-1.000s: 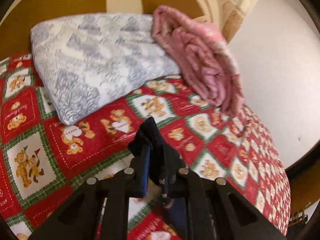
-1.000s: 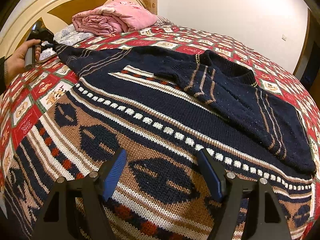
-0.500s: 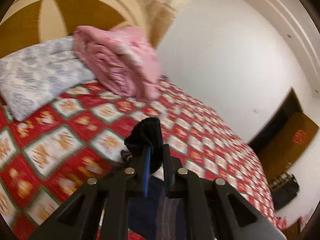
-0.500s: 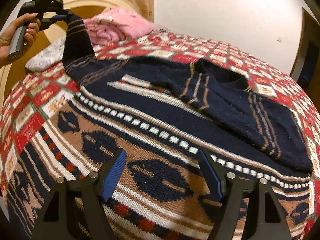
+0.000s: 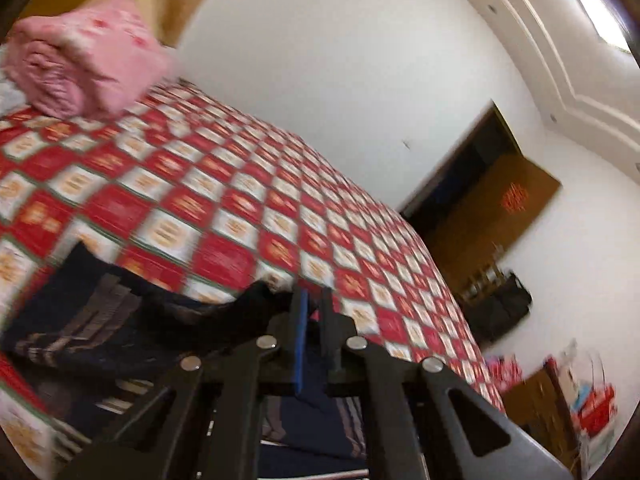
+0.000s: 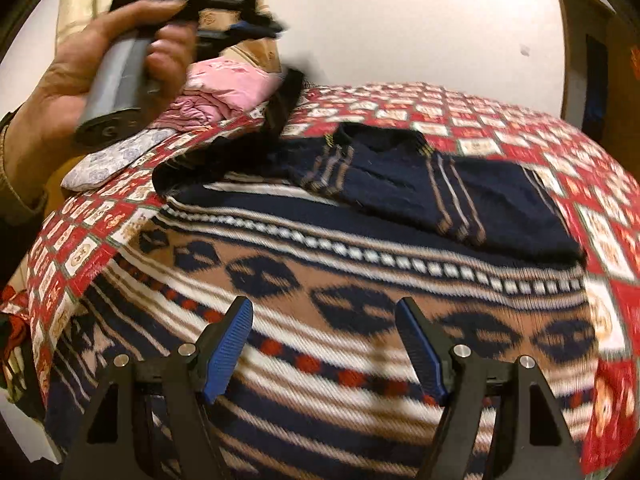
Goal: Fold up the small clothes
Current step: 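Fold the held sleeve across the body toward the right gripper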
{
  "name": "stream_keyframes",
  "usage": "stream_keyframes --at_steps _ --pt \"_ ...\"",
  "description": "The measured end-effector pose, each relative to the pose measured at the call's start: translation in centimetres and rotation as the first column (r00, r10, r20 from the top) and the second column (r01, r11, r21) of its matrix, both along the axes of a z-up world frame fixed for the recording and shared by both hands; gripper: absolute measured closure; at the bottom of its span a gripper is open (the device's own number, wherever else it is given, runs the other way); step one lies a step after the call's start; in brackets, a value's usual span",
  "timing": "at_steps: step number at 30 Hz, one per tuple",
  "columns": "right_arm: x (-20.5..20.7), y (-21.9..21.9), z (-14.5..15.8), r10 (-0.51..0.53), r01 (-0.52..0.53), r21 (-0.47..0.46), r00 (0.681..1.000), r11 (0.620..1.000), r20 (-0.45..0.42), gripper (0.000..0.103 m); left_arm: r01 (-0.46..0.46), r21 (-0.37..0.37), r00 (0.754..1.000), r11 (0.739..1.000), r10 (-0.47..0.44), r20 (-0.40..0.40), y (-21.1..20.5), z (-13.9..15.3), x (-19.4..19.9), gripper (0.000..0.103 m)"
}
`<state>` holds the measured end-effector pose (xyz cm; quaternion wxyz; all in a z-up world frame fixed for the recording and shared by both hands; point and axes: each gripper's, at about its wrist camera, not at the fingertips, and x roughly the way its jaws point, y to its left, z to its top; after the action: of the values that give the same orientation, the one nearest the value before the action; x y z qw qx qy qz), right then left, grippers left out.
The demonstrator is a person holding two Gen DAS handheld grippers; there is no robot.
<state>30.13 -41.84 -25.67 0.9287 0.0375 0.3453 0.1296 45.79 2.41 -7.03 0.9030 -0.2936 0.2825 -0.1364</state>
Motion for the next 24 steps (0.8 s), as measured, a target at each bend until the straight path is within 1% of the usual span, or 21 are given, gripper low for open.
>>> stream_keyframes --at_steps 2,3,5,6,7,8,9,10,12,14,15,16,17,18,19,20,21,22,24 --pt "0.1 -1.1 -1.0 -0.003 0.006 0.053 0.998 0.999 -0.059 0.028 0.089 0.033 0.996 0.995 -0.089 -0.01 -4.1 -0.7 0.3 0.098" --pt "0.2 -1.3 -1.1 0.0 0.006 0.069 0.997 0.998 -0.073 0.028 0.124 0.072 0.992 0.99 -0.123 -0.017 -6.1 -0.9 0.2 0.094" --pt "0.3 -1.6 -1.3 0.015 -0.008 0.076 0.996 0.997 -0.083 0.028 0.19 0.145 0.981 0.971 -0.192 -0.001 -8.5 -0.8 -0.6 0.092" --pt "0.1 -1.8 -1.3 0.016 -0.01 0.079 0.997 0.997 -0.08 0.028 0.208 0.198 0.976 0.958 -0.215 0.018 -9.3 -0.6 -1.3 0.085" --pt "0.0 -2.0 -1.3 0.022 -0.015 0.086 0.997 0.996 -0.078 0.028 0.2 0.266 0.975 0.943 -0.217 0.037 -9.6 -0.4 -2.3 0.069" --pt "-0.2 -2.1 -1.4 0.029 -0.022 0.094 0.997 0.995 -0.077 0.028 0.18 0.316 0.977 0.931 -0.208 0.055 -9.5 -0.2 -3.0 0.057" --pt "-0.3 -2.4 -1.4 0.038 -0.03 0.109 0.996 0.994 -0.078 0.028 0.142 0.371 0.979 0.918 -0.186 0.085 -9.0 -0.2 -3.9 0.035" --pt "-0.3 -2.6 -1.4 0.04 -0.03 0.121 0.996 0.992 -0.081 0.028 0.094 0.417 0.981 0.904 -0.155 0.115 -8.0 -0.4 -4.7 0.022" --pt "-0.1 -3.2 -1.2 0.041 -0.027 0.145 0.995 0.989 -0.095 0.028 0.028 0.478 0.984 0.878 -0.108 0.139 -6.0 -1.2 -5.3 0.019" --pt "0.4 -3.7 -0.9 0.043 -0.024 0.174 0.993 0.984 -0.106 0.028 -0.036 0.55 0.991 0.835 -0.041 0.128 -2.6 -3.1 -5.4 0.019" --pt "1.0 -4.1 -0.5 0.051 -0.028 0.198 0.992 0.98 -0.114 0.028 -0.079 0.588 0.993 0.805 0.011 0.118 -0.7 -4.2 -5.3 0.018" --pt "1.7 -4.4 -0.1 0.058 -0.029 0.221 0.991 0.975 -0.124 0.029 -0.105 0.613 0.994 0.783 0.058 0.096 1.1 -5.3 -5.2 0.018" --pt "2.4 -4.7 0.3 0.058 -0.025 0.239 0.989 0.971 -0.133 0.029 -0.122 0.621 0.993 0.774 0.097 0.074 2.7 -6.2 -5.1 0.018" --pt "3.5 -5.2 0.9 0.054 -0.014 0.268 0.988 0.963 -0.144 0.032 -0.144 0.617 0.988 0.773 0.142 0.053 4.4 -7.1 -4.9 0.018" --pt "4.5 -5.6 1.3 0.054 -0.007 0.291 0.987 0.957 -0.154 0.034 -0.183 0.6 0.978 0.779 0.208 0.028 7.0 -8.2 -4.9 0.018" --pt "5.3 -5.8 1.7 0.05 0.0 0.304 0.986 0.953 -0.158 0.037 -0.211 0.587 0.968 0.781 0.252 0.013 8.2 -9.0 -5.3 0.018" --pt "6.8 -6.1 2.3 0.038 0.016 0.314 0.986 0.949 -0.164 0.041 -0.248 0.563 0.952 0.789 0.306 -0.01 9.9 -9.9 -5.4 0.018" --pt "7.8 -6.1 2.6 0.029 0.027 0.318 0.985 0.948 -0.169 0.043 -0.281 0.516 0.936 0.81 0.349 -0.038 11.9 -10.8 -5.5 0.018" --pt "10.9 -6.2 2.8 0.018 0.055 0.351 0.98 0.935 -0.199 0.046 -0.314 0.44 0.92 0.841 0.384 -0.078 13.7 -12.4 -5.6 0.018"
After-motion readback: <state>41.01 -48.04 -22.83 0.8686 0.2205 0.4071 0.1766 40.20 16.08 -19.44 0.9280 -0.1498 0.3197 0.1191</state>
